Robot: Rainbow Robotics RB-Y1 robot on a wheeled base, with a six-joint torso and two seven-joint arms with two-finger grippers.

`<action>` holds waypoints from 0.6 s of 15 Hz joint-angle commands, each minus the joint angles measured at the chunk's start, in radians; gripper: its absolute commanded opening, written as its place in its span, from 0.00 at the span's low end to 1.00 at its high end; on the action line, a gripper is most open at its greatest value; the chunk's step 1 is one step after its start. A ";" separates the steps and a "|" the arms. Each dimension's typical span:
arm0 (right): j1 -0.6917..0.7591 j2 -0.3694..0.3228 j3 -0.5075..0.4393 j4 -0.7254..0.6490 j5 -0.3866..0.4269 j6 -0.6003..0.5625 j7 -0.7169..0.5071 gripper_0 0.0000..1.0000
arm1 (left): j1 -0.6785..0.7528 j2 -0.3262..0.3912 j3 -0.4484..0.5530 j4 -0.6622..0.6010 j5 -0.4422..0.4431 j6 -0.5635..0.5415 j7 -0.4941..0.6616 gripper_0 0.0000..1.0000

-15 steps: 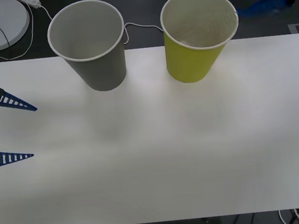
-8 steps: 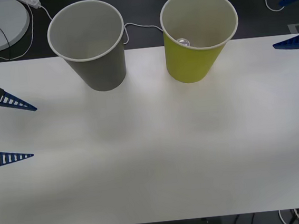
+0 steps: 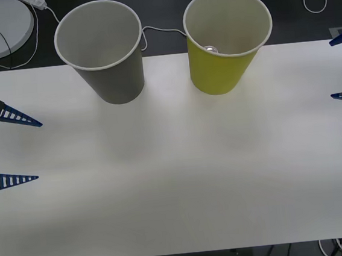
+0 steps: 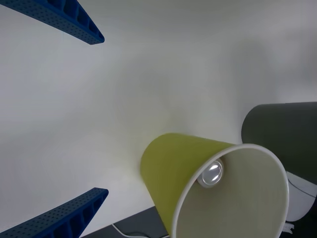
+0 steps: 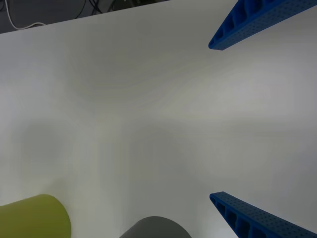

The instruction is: Put the can into the green bin and the plastic bottle into the gray bin

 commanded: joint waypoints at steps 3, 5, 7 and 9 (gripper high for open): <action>0.081 0.037 -0.036 0.000 0.023 0.000 0.102 1.00 | 0.000 0.000 0.000 0.000 0.000 0.000 0.000 1.00; 0.107 0.049 -0.040 0.000 0.040 0.000 0.121 1.00 | 0.000 0.000 0.000 0.000 0.000 0.000 0.000 1.00; 0.115 0.063 -0.043 0.000 0.064 0.000 0.148 1.00 | 0.000 0.000 0.000 0.000 0.000 0.000 0.000 1.00; 0.126 0.082 -0.044 0.000 0.069 0.000 0.174 1.00 | 0.000 0.000 0.000 0.000 0.000 0.000 0.000 1.00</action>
